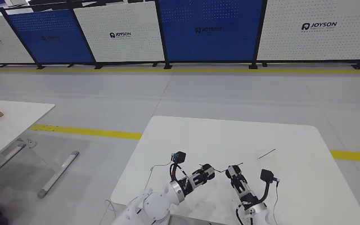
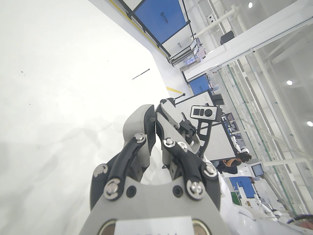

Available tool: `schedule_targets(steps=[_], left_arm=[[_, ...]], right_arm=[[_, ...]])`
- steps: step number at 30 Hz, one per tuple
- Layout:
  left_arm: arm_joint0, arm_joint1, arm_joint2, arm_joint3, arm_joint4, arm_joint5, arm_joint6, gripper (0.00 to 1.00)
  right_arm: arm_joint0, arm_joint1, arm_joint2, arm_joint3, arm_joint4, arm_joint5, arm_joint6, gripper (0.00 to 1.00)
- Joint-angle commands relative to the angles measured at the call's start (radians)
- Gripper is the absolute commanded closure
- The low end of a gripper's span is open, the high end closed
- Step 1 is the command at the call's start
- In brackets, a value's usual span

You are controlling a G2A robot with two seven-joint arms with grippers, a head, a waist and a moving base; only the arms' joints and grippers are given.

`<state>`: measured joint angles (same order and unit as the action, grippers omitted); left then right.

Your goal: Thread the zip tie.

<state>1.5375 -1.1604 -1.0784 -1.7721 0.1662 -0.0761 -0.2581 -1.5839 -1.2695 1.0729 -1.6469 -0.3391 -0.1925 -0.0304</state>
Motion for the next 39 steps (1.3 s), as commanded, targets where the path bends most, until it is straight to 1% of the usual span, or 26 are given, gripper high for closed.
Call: schedule_targets(steps=[1, 15, 22, 24, 26, 29, 30, 39], left_arm=[[0.0, 0.0, 0.0, 0.0, 0.0, 0.0, 0.0, 1.0], [0.0, 0.0, 0.0, 0.0, 0.0, 0.0, 0.0, 1.0], [0.0, 0.0, 0.0, 0.0, 0.0, 0.0, 0.0, 1.0], [-0.001, -0.002, 0.003, 0.002, -0.014, 0.008, 0.02, 1.0], [-0.001, -0.005, 0.003, 0.003, -0.034, 0.021, 0.039, 1.0], [-0.001, -0.005, 0.003, 0.005, -0.045, 0.039, 0.041, 1.0], [-0.002, -0.005, 0.005, 0.006, -0.045, 0.044, 0.039, 1.0], [-0.002, -0.005, 0.005, 0.006, -0.045, 0.044, 0.039, 1.0]], right_arm=[[-0.001, -0.001, 0.001, -0.001, 0.002, -0.004, 0.003, 1.0], [-0.013, -0.003, 0.021, -0.005, 0.002, -0.013, -0.004, 1.0], [-0.013, -0.003, 0.021, -0.005, 0.002, -0.013, -0.004, 1.0], [-0.016, -0.004, 0.025, -0.01, -0.007, -0.009, -0.027, 1.0], [-0.03, -0.006, 0.027, -0.018, -0.016, -0.02, -0.068, 1.0], [-0.05, -0.009, 0.027, -0.022, -0.045, -0.032, -0.138, 1.0], [-0.058, -0.011, 0.023, -0.02, -0.064, -0.027, -0.172, 1.0], [-0.058, -0.011, 0.023, -0.02, -0.064, -0.027, -0.172, 1.0]])
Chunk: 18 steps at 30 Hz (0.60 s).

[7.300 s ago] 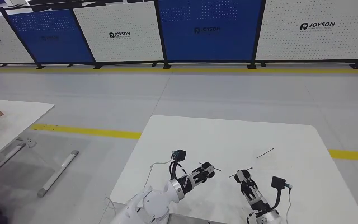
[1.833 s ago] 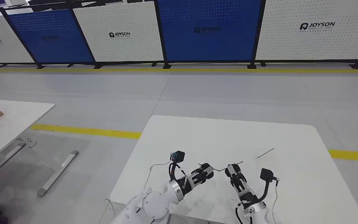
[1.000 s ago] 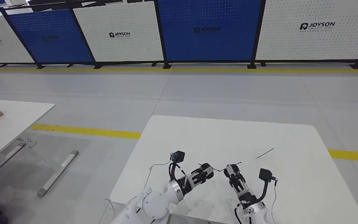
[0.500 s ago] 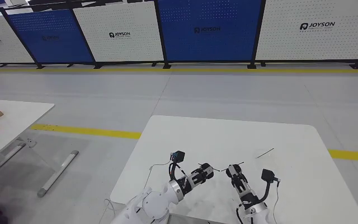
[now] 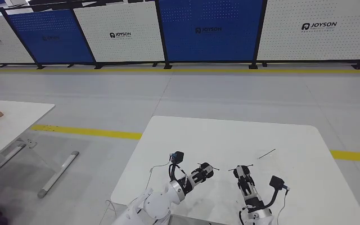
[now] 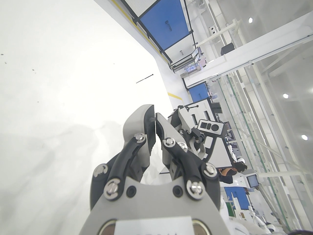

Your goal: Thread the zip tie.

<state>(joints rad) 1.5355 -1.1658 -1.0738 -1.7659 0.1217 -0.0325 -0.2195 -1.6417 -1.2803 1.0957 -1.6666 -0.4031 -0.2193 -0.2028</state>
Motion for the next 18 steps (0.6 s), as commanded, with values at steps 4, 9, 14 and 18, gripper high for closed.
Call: schedule_targets(steps=[4, 9, 14, 18], left_arm=[[0.0, 0.0, 0.0, 0.0, 0.0, 0.0, 0.0, 1.0], [0.0, 0.0, 0.0, 0.0, 0.0, 0.0, 0.0, 1.0], [0.0, 0.0, 0.0, 0.0, 0.0, 0.0, 0.0, 1.0], [0.0, 0.0, 0.0, 0.0, 0.0, 0.0, 0.0, 1.0]], right_arm=[[0.014, -0.003, -0.014, 0.004, 0.0, 0.021, 0.047, 1.0], [0.041, -0.009, -0.026, 0.029, 0.039, 0.02, 0.091, 1.0], [0.053, -0.013, -0.025, 0.041, 0.057, 0.015, 0.105, 1.0], [0.057, -0.015, -0.023, 0.045, 0.067, 0.015, 0.117, 1.0]])
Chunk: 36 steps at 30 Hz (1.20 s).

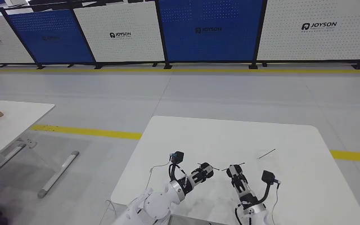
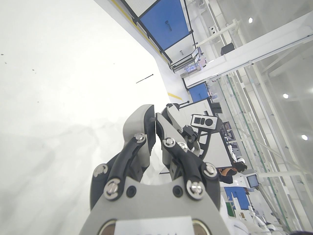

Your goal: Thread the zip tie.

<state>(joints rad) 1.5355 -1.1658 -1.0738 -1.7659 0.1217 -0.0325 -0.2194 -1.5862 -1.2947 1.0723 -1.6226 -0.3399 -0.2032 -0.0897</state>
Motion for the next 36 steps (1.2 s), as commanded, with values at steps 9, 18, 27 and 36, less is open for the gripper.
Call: schedule_targets(steps=[9, 18, 27, 36], left_arm=[[0.0, 0.0, 0.0, 0.0, 0.0, 0.0, 0.0, 1.0], [0.0, 0.0, 0.0, 0.0, 0.0, 0.0, 0.0, 1.0], [0.0, 0.0, 0.0, 0.0, 0.0, 0.0, 0.0, 1.0], [0.0, 0.0, 0.0, 0.0, 0.0, 0.0, 0.0, 1.0]], right_arm=[[-0.002, -0.003, 0.008, -0.005, 0.004, -0.008, 0.016, 1.0], [0.013, -0.01, -0.002, 0.013, -0.017, 0.011, 0.003, 1.0], [0.0, -0.011, 0.013, 0.007, -0.001, -0.013, 0.012, 1.0], [0.015, -0.017, 0.003, 0.019, -0.011, 0.002, 0.012, 1.0]])
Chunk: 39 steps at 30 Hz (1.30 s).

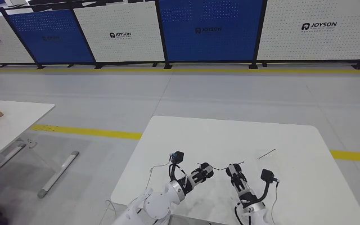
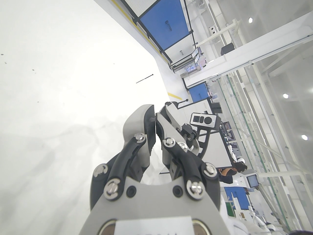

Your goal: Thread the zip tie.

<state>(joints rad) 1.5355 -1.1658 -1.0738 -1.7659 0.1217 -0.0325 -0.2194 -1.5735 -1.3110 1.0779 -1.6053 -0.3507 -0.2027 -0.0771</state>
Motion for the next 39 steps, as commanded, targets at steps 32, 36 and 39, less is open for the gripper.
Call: schedule_targets(steps=[32, 36, 39], left_arm=[[0.0, 0.0, 0.0, 0.0, 0.0, 0.0, 0.0, 1.0], [0.0, 0.0, 0.0, 0.0, 0.0, 0.0, 0.0, 1.0], [0.0, 0.0, 0.0, 0.0, 0.0, 0.0, 0.0, 1.0]], right_arm=[[0.02, -0.016, -0.012, 0.021, -0.024, 0.016, 0.011, 1.0], [0.02, -0.017, -0.016, 0.024, -0.032, 0.016, 0.017, 1.0], [0.014, -0.017, -0.015, 0.017, -0.035, 0.01, 0.021, 1.0]])
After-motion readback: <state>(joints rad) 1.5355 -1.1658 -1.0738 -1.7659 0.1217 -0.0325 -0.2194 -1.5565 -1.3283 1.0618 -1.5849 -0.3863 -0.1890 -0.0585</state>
